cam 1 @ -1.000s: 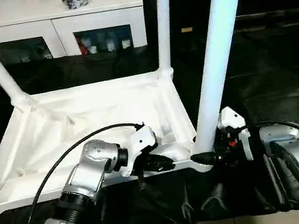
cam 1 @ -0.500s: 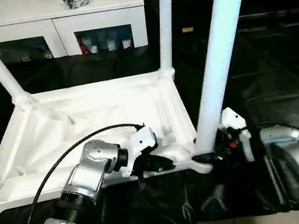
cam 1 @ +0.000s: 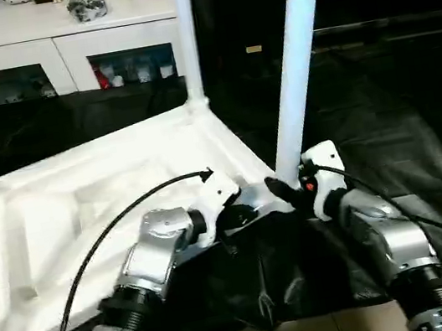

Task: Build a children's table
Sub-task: Rotate leg to tighten

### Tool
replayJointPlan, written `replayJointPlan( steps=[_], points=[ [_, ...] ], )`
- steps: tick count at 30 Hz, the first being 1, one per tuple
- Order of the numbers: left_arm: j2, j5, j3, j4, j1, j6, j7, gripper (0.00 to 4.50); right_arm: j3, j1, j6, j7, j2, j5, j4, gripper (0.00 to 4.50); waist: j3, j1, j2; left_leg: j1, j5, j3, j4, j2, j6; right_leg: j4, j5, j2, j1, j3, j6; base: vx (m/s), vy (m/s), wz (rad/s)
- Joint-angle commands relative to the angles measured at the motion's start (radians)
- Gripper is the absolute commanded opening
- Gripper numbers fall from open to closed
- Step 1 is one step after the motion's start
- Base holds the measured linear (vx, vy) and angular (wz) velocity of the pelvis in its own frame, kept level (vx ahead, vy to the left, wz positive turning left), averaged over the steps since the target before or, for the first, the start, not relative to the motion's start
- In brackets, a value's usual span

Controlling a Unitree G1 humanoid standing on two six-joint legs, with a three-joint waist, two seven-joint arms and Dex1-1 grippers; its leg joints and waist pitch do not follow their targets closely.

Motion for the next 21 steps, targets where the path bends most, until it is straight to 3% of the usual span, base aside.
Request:
replayJointPlan(
  steps=[1,3,7,12,13,18,21],
  points=[
    [-0.106,-0.045,-0.08,-0.055,-0.014,-0.022,-0.017,0.0,0.107,-0.014,0.019,0.052,0.084,0.034,0.004,3.08,-0.053,0.003,-0.013,0.013,-0.342,-0.02,-0.074,0.021,0.005,-0.087,-0.45,-0.048,0.028,0.031,-0.125,0.0,0.0,0.0],
    [-0.092,-0.044,-0.079,-0.051,-0.017,-0.032,-0.022,0.0,0.094,-0.013,0.025,0.067,0.071,0.045,-0.005,3.24,-0.053,0.004,-0.006,0.015,-0.342,-0.02,-0.074,0.022,0.003,-0.084,-0.426,-0.048,0.028,0.032,-0.136,0.0,0.0,0.0],
    [-0.062,-0.049,-0.074,-0.053,-0.017,-0.049,-0.053,0.0,0.108,0.002,0.022,0.113,0.009,0.029,-0.035,3.65,-0.054,0.004,-0.006,0.015,-0.342,-0.018,-0.073,0.023,0.0,-0.081,-0.386,-0.046,0.03,0.033,-0.149,0.0,0.0,0.0],
    [-0.026,-0.057,-0.066,-0.048,-0.024,-0.068,-0.1,0.0,0.127,0.021,0.017,0.233,-0.081,0.032,-0.079,3.65,-0.059,0.019,-0.01,0.011,-0.276,-0.014,-0.067,0.023,0.022,-0.069,-0.291,-0.046,0.038,0.036,-0.172,0.0,0.0,0.0],
    [-0.004,-0.065,-0.063,-0.043,-0.029,-0.085,-0.138,0.0,0.14,0.025,0.009,0.313,-0.13,0.04,-0.096,3.65,-0.06,0.02,-0.017,0.01,-0.267,-0.012,-0.065,0.023,0.028,-0.068,-0.28,-0.046,0.04,0.036,-0.175,0.0,0.0,0.0],
    [0.05,-0.094,-0.067,-0.048,-0.03,-0.107,-0.247,0.0,0.184,0.03,-0.006,0.489,-0.226,0.058,-0.125,3.65,-0.066,0.03,-0.012,0.008,-0.184,-0.01,-0.056,0.026,0.069,-0.049,-0.166,-0.045,0.044,0.033,-0.221,0.0,0.0,0.0],
    [0.082,-0.109,-0.079,-0.055,-0.029,-0.11,-0.321,0.0,0.204,0.033,0.017,0.585,-0.268,0.093,-0.154,3.51,-0.063,0.036,-0.013,0.008,-0.195,-0.008,-0.056,0.028,0.076,-0.049,-0.177,-0.044,0.043,0.033,-0.23,0.0,0.0,0.0]
  ],
)
